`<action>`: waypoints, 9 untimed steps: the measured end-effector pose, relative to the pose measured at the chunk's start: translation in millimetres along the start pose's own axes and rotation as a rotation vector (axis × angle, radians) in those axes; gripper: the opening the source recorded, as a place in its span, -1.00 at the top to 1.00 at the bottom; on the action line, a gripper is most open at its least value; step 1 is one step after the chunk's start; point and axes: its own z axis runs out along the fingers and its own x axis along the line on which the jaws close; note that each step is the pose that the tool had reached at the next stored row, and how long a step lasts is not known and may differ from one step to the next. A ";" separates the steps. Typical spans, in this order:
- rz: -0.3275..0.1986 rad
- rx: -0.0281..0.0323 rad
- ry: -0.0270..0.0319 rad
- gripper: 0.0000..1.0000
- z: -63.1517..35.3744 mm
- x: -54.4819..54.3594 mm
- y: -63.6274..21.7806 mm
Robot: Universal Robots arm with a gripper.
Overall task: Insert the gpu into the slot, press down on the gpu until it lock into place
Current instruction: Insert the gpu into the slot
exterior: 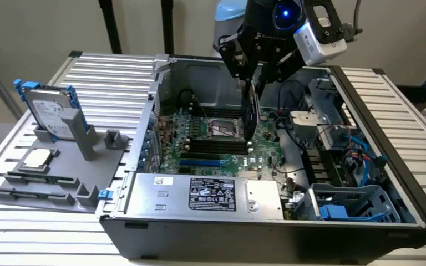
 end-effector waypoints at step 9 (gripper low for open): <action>-0.122 0.0032 0.0068 0.47 0.2 0.0 0.0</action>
